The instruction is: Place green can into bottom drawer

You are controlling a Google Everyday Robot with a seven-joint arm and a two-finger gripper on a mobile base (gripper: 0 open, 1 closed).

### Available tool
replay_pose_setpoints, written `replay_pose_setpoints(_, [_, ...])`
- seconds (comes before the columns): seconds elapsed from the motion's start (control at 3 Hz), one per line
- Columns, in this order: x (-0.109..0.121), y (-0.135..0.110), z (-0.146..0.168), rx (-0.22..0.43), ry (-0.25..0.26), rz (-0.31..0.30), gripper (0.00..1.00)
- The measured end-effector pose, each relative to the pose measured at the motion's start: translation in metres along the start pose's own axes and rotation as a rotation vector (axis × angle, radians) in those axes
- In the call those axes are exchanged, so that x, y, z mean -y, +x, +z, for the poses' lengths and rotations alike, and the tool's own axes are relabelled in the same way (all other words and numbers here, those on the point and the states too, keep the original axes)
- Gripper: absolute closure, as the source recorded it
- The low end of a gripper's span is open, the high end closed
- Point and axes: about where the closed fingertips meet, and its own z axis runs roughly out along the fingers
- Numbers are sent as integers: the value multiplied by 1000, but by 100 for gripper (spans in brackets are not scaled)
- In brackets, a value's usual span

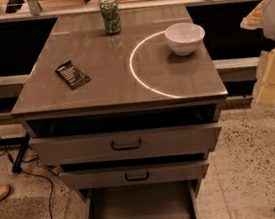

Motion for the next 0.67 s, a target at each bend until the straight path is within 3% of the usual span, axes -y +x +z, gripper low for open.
replay_pose_setpoints(0.67, [4,2,-1,25,5,-18,0])
